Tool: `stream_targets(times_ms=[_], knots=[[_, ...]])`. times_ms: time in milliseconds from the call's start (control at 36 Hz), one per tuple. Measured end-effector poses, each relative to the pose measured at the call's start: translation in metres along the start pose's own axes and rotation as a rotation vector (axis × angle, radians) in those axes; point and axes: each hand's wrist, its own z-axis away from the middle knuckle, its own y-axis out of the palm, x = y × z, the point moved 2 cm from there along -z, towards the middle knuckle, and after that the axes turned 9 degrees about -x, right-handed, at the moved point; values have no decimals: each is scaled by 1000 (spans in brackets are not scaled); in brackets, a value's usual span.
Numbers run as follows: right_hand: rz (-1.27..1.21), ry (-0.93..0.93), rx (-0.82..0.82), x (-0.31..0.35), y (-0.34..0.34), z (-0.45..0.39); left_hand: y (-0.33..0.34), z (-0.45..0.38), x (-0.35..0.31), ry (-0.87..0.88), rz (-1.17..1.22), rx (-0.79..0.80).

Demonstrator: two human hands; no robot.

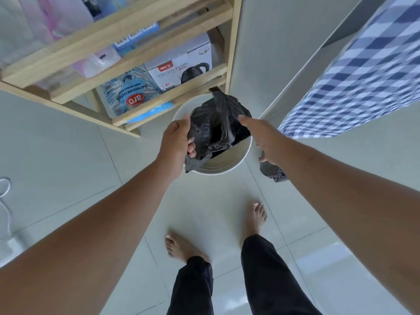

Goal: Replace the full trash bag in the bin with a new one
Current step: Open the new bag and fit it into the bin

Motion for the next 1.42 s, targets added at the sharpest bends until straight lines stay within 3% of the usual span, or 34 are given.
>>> stream_targets(times_ms=[139, 222, 333, 389, 444, 556, 639, 722, 778, 917, 1000, 1083, 1139, 1194, 1306, 1361, 1417], knots=[[-64, -57, -90, -2, 18, -19, -7, -7, 12, -21, -70, 46], [104, -150, -222, 0, 28, -34, -14, -13, 19, -42, -59, 39], [346, -429, -404, 10, 27, -43, -19, -10, 20, -21, -40, 60], [401, -594, -394, 18, 28, -50, -22, -10, 18, -18, -17, 65], [352, -649, -289, 29, 28, -58, -25, -11, 16, -13, 7, 56], [224, -506, -132, 47, 17, -59, -36, -19, 11, -33, 50, -55], [103, -404, 209, 42, -1, -48, -46, -30, 7, -80, 109, -167], [253, -293, 544, 19, -15, -45, -54, -41, 5, -103, 112, -218], [361, -148, 595, 0, -24, -51, -54, -46, 5, -76, 51, -206], [755, -91, 368, -36, -26, -79, -43, -59, 20, 129, -457, -98], [973, -112, 184, -54, -17, -91, -38, -70, 36, 128, -736, 35], [1017, -217, -36, -60, -7, -92, -36, -81, 42, 125, -839, 35], [955, -227, -192, -63, -2, -98, -33, -90, 44, 43, -657, 46], [842, -154, -247, -66, 3, -109, -29, -100, 47, -83, -352, 89], [148, 178, -82, -62, 14, -122, -24, -106, 49, -292, 183, 69], [-251, 385, -176, -53, 11, -121, -21, -110, 49, -340, 344, -18], [-352, 381, -196, -44, 13, -127, -22, -119, 50, -355, 385, -92]])
